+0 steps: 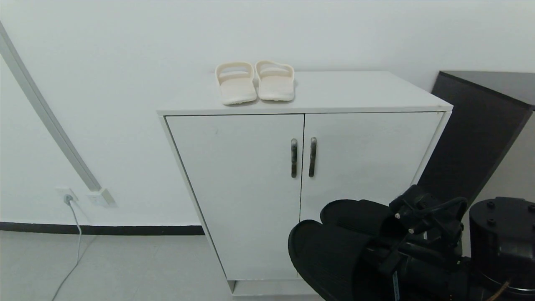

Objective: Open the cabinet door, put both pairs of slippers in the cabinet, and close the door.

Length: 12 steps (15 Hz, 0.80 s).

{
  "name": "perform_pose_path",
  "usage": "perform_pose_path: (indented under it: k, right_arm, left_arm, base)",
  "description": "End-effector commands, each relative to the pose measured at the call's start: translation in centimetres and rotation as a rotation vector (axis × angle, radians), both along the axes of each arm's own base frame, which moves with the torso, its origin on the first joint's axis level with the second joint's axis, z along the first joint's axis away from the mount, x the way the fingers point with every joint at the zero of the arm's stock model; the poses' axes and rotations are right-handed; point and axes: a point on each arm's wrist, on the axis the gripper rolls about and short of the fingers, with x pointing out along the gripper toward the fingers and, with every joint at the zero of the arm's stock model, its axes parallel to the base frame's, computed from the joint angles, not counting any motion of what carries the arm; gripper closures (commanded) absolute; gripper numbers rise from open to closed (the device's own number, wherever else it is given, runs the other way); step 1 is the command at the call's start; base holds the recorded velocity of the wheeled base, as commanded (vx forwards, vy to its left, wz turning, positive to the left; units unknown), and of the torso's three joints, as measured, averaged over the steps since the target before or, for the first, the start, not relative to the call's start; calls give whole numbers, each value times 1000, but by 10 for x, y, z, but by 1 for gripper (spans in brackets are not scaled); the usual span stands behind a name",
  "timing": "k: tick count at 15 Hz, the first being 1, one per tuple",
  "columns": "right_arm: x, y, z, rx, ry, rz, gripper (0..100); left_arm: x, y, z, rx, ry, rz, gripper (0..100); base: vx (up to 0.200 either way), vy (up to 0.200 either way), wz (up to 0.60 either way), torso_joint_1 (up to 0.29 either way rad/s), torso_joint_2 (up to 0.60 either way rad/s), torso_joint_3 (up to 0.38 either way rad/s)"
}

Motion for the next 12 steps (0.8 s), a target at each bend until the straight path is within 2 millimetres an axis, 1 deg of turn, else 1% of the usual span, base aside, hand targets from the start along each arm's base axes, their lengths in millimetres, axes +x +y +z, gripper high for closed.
perform_pose_path:
  k: [1, 6, 9, 10, 11, 12]
  right_arm:
    - [0, 0, 0, 0, 1, 2, 100]
    - [-1, 0, -2, -5, 4, 1, 100]
    - [-1, -1, 1, 20, -17, -1, 100]
    - [-1, -2, 1, 29, -25, -2, 100]
    - [-3, -3, -1, 29, -26, 1, 100]
    - [-2, -2, -3, 25, -20, 4, 100]
  left_arm:
    - [0, 0, 0, 0, 0, 0, 0]
    - [0, 0, 0, 0, 2, -2, 0]
    - [3, 0, 1, 5, 42, -27, 0]
    - [3, 0, 2, 5, 34, -23, 0]
    - [-3, 0, 40, 3, -93, -17, 0]
    - [4, 0, 98, -68, -118, -20, 0]
  base:
    - [0, 0, 0, -129, 461, 344]
    - [0, 0, 0, -88, 452, 360]
    - [0, 0, 0, -33, 432, 398]
    - [0, 0, 0, -12, 266, 261]
    - [0, 0, 0, -2, 149, 139]
    - [0, 0, 0, 7, 90, 80]
